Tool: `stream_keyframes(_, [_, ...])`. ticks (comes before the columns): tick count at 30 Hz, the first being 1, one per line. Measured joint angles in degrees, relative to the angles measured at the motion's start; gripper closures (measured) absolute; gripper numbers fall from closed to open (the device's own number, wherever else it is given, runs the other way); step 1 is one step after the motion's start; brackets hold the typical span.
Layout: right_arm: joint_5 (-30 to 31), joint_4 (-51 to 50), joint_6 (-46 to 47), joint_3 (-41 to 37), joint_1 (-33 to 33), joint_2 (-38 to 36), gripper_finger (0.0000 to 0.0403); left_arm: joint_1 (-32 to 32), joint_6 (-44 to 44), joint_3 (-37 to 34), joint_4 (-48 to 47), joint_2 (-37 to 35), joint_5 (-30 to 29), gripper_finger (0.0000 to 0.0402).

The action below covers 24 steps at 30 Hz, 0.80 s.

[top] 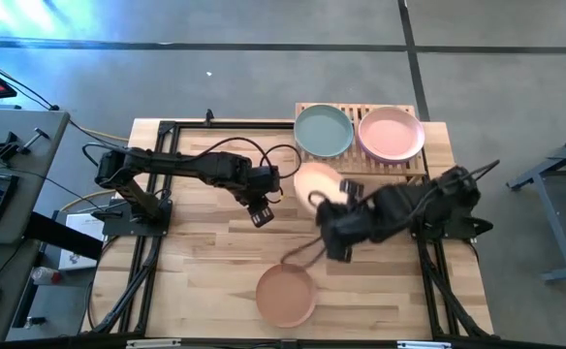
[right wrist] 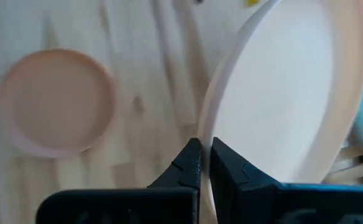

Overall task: Place and stack plates onto a shelf
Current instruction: Stack the white plate on the blue plate on the shelf

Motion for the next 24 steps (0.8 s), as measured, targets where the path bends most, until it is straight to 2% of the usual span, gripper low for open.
stream_keyframes(9, [0.3,0.0,-19.5,0.0,-13.4,-2.8,0.0403,2.6,-1.6,0.0,0.0,0.0,0.0,0.0298])
stream_keyframes(13, [-1.9,0.0,-27.2,0.0,-19.0,-2.8,0.0403,4.1,-3.5,0.0,-0.1,0.0,0.0,0.0298])
stream_keyframes(24, [-3.0,0.1,-43.0,0.0,-29.7,-2.6,0.0403,9.2,-5.9,0.0,0.2,0.0,0.0,0.0298])
